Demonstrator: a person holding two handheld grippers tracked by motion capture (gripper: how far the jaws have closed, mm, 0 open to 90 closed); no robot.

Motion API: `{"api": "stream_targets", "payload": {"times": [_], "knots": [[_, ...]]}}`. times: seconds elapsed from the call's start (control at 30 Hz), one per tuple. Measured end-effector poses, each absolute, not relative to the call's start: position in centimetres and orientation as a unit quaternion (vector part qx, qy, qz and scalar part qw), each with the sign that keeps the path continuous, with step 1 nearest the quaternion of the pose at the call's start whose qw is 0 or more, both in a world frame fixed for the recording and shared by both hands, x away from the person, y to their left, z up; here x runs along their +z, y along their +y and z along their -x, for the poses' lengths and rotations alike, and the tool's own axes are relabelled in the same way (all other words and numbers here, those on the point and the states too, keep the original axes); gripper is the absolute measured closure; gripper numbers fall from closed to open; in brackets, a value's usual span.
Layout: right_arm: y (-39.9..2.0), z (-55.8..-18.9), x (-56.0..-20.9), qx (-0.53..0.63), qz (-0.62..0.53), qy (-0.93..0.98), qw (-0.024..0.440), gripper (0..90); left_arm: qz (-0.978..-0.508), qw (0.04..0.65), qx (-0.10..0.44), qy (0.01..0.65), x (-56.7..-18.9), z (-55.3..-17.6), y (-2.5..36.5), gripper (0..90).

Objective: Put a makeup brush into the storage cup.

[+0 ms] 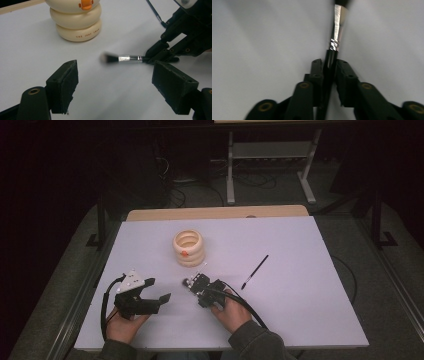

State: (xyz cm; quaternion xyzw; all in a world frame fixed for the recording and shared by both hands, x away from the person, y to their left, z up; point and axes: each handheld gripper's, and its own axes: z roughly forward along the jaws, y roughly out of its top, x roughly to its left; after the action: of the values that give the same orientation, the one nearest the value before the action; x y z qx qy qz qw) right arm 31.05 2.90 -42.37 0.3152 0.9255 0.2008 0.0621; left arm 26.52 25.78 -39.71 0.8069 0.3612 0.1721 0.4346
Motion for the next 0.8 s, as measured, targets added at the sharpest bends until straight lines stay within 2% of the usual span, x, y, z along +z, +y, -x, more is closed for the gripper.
{"api": "stream_targets", "payload": {"times": [0.07, 0.3, 0.47, 0.8], "knots": [[3.1, -31.0, -42.3, 0.194, -0.311, 0.928, 0.068, 78.7, -0.806, 0.436, 0.171, 0.363, -39.7, -26.5, 25.8, 20.9], [2.3, -32.0, -42.3, 0.208, -0.309, 0.928, 0.027, 78.9, -0.806, 0.439, 0.168, 0.361, -39.8, -26.6, 25.9, 20.9], [1.8, -32.2, -42.2, 0.234, -0.302, 0.924, 0.018, 79.0, -0.806, 0.441, 0.165, 0.359, -39.9, -26.8, 25.9, 20.9], [-0.7, -32.1, -40.2, 0.274, -0.294, 0.916, 0.002, 78.9, -0.808, 0.446, 0.156, 0.352, -39.8, -26.8, 25.4, 20.9]]}}
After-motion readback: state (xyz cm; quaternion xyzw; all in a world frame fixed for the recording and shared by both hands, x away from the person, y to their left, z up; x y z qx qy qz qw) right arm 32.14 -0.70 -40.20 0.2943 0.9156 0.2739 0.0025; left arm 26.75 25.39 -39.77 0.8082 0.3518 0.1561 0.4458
